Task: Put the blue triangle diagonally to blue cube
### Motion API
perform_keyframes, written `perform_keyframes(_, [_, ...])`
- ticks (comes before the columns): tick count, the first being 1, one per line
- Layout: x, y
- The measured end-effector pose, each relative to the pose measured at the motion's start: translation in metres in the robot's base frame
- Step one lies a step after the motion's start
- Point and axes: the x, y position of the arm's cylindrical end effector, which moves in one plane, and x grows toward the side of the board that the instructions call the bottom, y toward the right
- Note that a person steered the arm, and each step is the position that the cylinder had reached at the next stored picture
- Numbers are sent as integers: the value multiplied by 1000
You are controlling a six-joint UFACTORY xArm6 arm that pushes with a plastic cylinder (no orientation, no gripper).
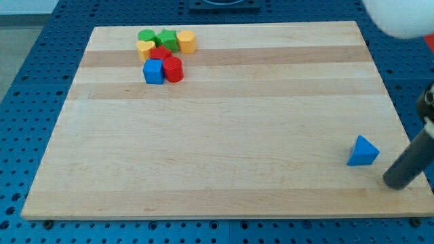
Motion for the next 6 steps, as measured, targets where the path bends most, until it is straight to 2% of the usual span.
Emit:
perform_keyframes(2, [-40, -42])
perform_keyframes(4, [-40, -137])
perform_keyframes(6, [-35, -195])
